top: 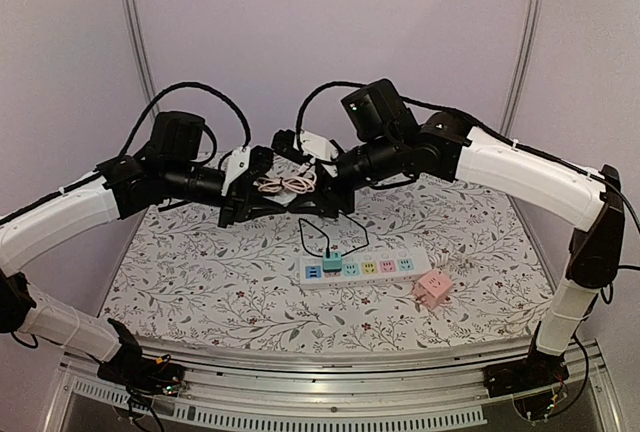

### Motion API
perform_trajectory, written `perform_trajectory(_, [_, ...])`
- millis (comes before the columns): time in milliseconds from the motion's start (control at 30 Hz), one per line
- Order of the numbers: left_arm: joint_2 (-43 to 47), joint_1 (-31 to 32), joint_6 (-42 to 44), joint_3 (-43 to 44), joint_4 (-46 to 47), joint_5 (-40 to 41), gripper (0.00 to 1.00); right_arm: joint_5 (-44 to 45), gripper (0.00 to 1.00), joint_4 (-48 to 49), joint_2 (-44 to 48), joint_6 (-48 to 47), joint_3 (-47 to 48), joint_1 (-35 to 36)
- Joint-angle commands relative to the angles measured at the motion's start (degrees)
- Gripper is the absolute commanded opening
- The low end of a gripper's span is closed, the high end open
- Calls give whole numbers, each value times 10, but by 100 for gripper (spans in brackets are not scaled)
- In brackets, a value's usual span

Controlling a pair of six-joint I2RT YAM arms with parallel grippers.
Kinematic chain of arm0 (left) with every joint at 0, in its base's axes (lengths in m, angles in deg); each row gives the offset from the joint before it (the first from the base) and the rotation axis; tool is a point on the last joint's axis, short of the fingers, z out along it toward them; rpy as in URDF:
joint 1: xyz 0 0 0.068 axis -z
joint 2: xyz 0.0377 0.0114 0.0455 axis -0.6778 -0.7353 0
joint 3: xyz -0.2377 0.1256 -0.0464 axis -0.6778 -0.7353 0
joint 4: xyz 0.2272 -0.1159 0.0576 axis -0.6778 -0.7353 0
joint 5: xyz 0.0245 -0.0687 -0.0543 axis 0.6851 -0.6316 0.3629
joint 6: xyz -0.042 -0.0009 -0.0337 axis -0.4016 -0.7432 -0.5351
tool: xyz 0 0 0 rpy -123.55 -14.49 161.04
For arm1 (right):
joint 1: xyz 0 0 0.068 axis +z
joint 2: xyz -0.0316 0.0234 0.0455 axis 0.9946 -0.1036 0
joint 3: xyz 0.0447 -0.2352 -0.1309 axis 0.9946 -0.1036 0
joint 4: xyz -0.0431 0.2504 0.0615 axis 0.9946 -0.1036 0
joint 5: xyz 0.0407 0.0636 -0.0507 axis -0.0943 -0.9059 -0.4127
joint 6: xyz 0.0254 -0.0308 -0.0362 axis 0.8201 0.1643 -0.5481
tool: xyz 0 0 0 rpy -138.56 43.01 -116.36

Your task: Insert the plug

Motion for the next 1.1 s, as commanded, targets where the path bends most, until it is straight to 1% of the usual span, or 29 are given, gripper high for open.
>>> perform_trajectory(0, [-6,7,-5,2,12,-2,0,-4,43,17,-13,2,11,3])
perform_trajectory(100, [-7,8,1,1,9,-1,0,-11,23,21,-11,7,9,3])
perform_trajectory(133, [-8,8,2,1,8,-1,0,-14,13,21,-10,8,9,3])
perform_trajectory(167, [-8,8,4,1,8,-1,0,-16,1,21,-10,8,9,3])
perform_trajectory(300, [-7,8,0,-3,10,3,0,-16,0,23,-6,16,8,3])
perform_trajectory(333, [-4,8,-9,-6,16,8,2,-12,0,25,-5,19,9,3])
perform_trajectory(367, [-1,7,-22,-11,28,16,31,-9,0,27,-3,23,9,3])
perform_trajectory(400, [4,5,-47,-17,43,27,78,-3,0,30,3,26,7,3])
perform_trajectory(433, [8,1,-70,-21,60,36,97,-2,0,35,7,29,3,2])
perform_trajectory(467, [14,-6,-98,-24,73,38,99,-4,0,45,17,31,-5,2])
perform_trajectory(533, [31,-25,-168,-39,104,24,99,-22,0,84,44,41,-32,-1])
perform_trajectory(633, [66,-38,-215,-76,165,-32,99,-51,0,186,96,67,-88,-4])
perform_trajectory(667, [75,-38,-236,-87,199,-38,96,-56,0,216,109,77,-99,-4])
perform_trajectory(700, [79,-35,-259,-95,243,-34,90,-61,0,242,115,90,-105,-3])
perform_trajectory(767, [73,-31,-293,-96,297,-32,80,-75,0,273,119,106,-106,-3])
perform_trajectory(800, [67,-30,-314,-96,323,-34,79,-81,0,290,118,112,-108,-3])
perform_trajectory(867, [59,-30,-365,-100,369,-41,77,-84,0,323,117,130,-114,-3])
perform_trajectory(933, [51,-28,-394,-103,394,-56,77,-87,0,336,116,140,-116,-3])
perform_trajectory(1067, [44,-27,-402,-101,433,-86,79,-87,0,355,113,147,-116,-3])
